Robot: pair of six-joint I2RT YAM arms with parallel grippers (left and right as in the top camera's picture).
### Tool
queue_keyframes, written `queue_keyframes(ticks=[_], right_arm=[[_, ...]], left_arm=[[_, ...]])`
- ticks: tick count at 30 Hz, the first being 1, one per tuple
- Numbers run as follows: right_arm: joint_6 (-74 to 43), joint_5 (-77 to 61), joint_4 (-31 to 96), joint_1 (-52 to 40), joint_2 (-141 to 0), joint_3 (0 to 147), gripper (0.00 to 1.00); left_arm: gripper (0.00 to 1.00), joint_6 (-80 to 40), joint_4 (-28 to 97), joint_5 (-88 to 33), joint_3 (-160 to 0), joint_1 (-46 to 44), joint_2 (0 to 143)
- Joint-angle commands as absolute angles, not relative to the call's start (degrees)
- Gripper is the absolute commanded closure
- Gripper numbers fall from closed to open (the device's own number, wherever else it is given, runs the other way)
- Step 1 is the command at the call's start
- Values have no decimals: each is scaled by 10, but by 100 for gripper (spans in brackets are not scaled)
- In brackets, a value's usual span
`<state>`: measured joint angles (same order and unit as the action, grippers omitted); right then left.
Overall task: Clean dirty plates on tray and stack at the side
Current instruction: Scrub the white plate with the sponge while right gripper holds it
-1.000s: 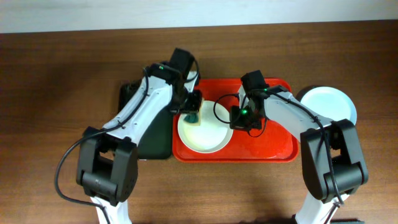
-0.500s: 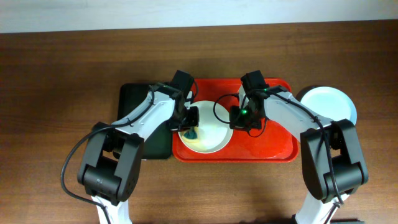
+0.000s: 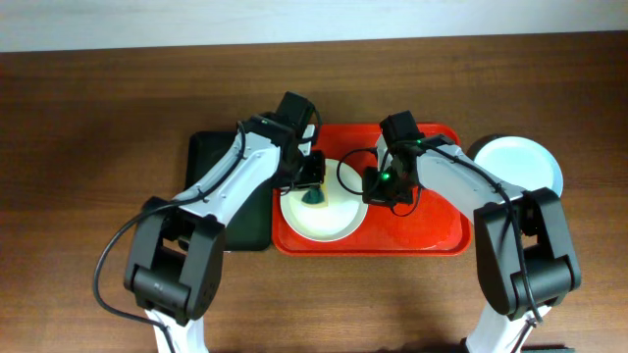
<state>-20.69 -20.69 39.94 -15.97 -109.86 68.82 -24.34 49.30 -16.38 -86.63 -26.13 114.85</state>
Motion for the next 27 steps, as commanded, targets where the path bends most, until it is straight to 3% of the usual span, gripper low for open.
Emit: queue_keyframes(ticks=[1, 17, 22, 27], right_arm=[[-204, -197, 400, -166, -1091, 680, 96], [-204, -197, 398, -166, -1091, 680, 96], [-204, -197, 398, -166, -1091, 680, 96], [-204, -197, 398, -166, -1091, 680, 96]], left_arm=[[100, -248, 507, -92, -869, -259, 1140], [100, -237, 506, -119, -864, -291, 1254], [100, -161, 501, -281, -869, -306, 1262], [100, -162, 536, -291, -914, -274, 1234]])
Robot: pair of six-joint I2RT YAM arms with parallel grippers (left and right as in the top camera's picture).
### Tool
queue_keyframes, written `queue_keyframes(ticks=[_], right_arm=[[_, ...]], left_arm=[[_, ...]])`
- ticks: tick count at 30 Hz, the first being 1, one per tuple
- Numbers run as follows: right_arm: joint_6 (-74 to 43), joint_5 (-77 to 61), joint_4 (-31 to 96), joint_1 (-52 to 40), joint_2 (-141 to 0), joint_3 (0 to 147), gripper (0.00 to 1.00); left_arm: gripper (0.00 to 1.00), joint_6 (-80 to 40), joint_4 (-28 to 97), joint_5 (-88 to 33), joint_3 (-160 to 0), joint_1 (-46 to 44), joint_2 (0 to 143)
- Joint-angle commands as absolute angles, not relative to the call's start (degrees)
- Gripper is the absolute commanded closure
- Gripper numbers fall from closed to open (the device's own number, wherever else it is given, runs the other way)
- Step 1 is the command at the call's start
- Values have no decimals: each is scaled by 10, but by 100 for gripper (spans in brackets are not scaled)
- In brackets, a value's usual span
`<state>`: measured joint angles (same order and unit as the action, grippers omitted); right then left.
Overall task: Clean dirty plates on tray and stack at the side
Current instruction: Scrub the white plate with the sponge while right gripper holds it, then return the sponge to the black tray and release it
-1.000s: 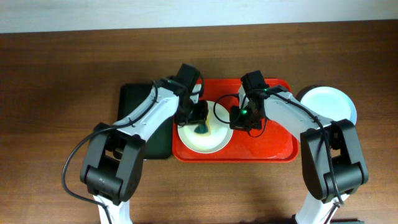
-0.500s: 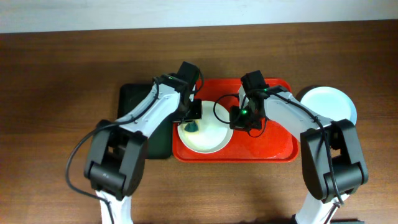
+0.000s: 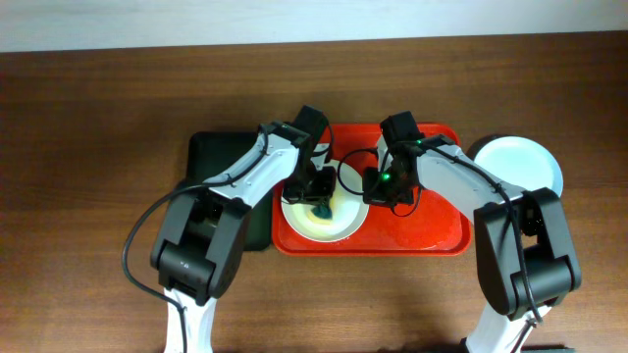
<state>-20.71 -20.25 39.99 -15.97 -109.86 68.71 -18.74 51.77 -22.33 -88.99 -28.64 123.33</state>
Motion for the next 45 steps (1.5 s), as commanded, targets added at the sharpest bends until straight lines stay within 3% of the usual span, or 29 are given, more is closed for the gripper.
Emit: queue_keyframes(ticks=[1, 9, 16, 35, 40, 43, 45], right_arm=[[-204, -197, 398, -166, -1091, 680, 96], [-204, -197, 398, -166, -1091, 680, 96], [-204, -197, 401, -166, -1091, 680, 96], [-204, -197, 402, -166, -1091, 680, 96], [-204, -197, 402, -166, -1091, 680, 96], [-204, -197, 402, -166, -1091, 680, 95], [-204, -197, 402, -166, -1091, 680, 91]], left_arm=[[100, -162, 540, -291, -921, -265, 1224], [100, -162, 590, -154, -954, -192, 1103], [100, -162, 674, -25, -937, -136, 1097], [100, -140, 527, 13, -769, -110, 1097], [54, -140, 550, 13, -802, -103, 1096], [39, -140, 599, 12, -864, -89, 1092], [38, -140, 632, -1, -912, -79, 1086]])
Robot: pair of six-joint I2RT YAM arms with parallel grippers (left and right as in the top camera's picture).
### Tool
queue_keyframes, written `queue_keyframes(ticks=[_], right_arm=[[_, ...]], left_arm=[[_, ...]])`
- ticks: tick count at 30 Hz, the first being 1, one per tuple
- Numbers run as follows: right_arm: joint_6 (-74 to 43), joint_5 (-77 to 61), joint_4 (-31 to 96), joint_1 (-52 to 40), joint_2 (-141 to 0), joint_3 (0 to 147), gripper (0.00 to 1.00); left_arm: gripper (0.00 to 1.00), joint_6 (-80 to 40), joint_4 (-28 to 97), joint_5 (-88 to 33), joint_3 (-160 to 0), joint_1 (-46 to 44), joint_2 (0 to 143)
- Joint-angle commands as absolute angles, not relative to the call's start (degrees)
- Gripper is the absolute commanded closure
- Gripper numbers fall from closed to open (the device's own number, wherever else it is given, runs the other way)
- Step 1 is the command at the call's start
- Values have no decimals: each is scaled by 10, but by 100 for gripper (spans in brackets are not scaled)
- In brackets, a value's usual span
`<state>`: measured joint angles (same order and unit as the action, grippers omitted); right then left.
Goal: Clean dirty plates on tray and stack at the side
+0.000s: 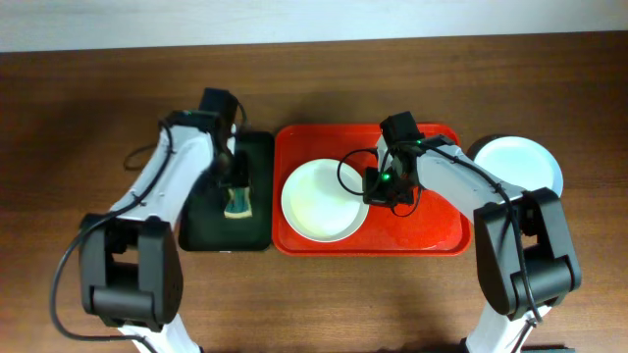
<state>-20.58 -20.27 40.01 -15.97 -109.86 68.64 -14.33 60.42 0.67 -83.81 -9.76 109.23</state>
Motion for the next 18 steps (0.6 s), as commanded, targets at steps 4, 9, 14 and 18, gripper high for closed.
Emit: queue_keyframes(ticks=[4, 9, 14, 18], right_arm=[[-204, -197, 402, -166, -1091, 680, 88], [-204, -197, 400, -166, -1091, 680, 83], [-204, -197, 393, -166, -1091, 680, 83], [-204, -197, 392, -166, -1091, 680, 96]], left_arm=[[36, -140, 667, -82, -999, -37, 1062], [1, -158, 668, -116, -1025, 42, 1025], [1, -158, 667, -116, -1024, 67, 1025], [1, -158, 668, -116, -1024, 68, 1025]])
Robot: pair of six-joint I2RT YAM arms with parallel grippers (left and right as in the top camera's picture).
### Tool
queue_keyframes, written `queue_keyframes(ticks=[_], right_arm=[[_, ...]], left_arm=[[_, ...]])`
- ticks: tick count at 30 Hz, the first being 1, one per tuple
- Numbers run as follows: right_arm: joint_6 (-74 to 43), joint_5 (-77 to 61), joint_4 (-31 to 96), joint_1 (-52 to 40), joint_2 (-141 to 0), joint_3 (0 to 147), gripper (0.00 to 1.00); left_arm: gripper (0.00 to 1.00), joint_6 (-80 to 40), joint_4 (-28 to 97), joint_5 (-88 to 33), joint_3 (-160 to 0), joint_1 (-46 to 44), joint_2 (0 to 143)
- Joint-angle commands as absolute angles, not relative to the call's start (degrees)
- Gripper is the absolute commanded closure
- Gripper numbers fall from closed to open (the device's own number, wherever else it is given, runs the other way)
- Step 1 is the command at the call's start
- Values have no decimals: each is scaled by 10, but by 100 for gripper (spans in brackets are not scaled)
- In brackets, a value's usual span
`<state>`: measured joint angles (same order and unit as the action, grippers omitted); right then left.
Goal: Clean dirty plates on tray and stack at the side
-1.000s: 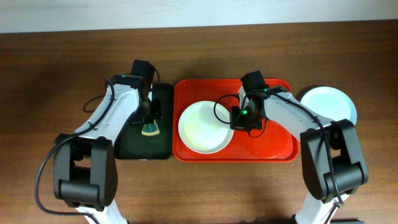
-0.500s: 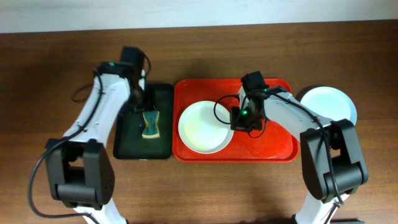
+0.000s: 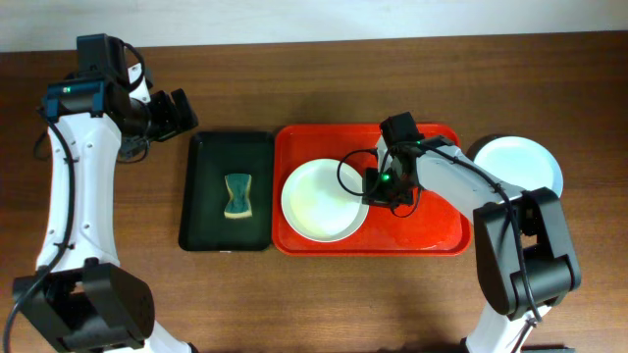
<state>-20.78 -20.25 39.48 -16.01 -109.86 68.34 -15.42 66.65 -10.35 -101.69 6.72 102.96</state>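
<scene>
A white plate point(image 3: 316, 201) lies on the left half of the red tray point(image 3: 432, 233). My right gripper point(image 3: 372, 189) sits at the plate's right rim and looks shut on it, though the wrist hides its fingertips. A green-and-yellow sponge point(image 3: 236, 196) rests loose in the black tray point(image 3: 206, 224). My left gripper point(image 3: 184, 112) hangs open and empty over the table, just beyond the black tray's far left corner. White plates point(image 3: 520, 163) sit stacked to the right of the red tray.
The black tray and red tray lie side by side at the table's centre. The left arm point(image 3: 71, 186) runs down the left side of the table, and the right arm point(image 3: 491, 196) crosses the red tray's right half.
My left gripper was low over the sponge in the black tray. Now it is up beyond the tray's far left corner, open, and the sponge lies free. The right arm and plate have not moved.
My left gripper first pressed the sponge onto the plate while the right gripper held the rim. Then the sponge sat on another part of the plate. Later the sponge was down in the black tray under the left gripper. Now the left gripper is clear of it.
</scene>
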Motion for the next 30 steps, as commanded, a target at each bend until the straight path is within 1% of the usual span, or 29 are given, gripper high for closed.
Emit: queue_keyframes(ticks=[1, 5, 7, 10, 12, 18, 20, 23, 27, 30], right_arm=[[-204, -197, 391, -166, -1091, 680, 96], [-204, -199, 391, -156, -1090, 690, 96], [-204, -208, 416, -141, -1089, 716, 96], [-192, -210, 484, -119, -1089, 775, 96], [-160, -206, 539, -112, -1089, 827, 96], [-153, -143, 654, -120, -1089, 979, 96], [-157, -143, 660, -131, -1089, 1011, 96], [-200, -101, 642, -166, -1089, 1030, 96], [-229, -41, 615, -234, -1092, 1028, 96], [-250, 29, 593, -298, -1092, 1028, 96]], left_arm=[[1, -158, 668, -116, -1024, 68, 1025], [1, -157, 668, -116, -1024, 68, 1025], [1, -157, 667, -116, -1024, 68, 1025], [1, -158, 668, -116, -1024, 68, 1025], [1, -158, 668, -116, -1024, 68, 1025], [1, -158, 668, -116, -1024, 68, 1025], [1, -158, 668, -116, -1024, 68, 1025], [1, -158, 667, -116, -1024, 68, 1025], [1, -158, 668, -116, -1024, 68, 1025], [1, -157, 667, -116, -1024, 68, 1025]])
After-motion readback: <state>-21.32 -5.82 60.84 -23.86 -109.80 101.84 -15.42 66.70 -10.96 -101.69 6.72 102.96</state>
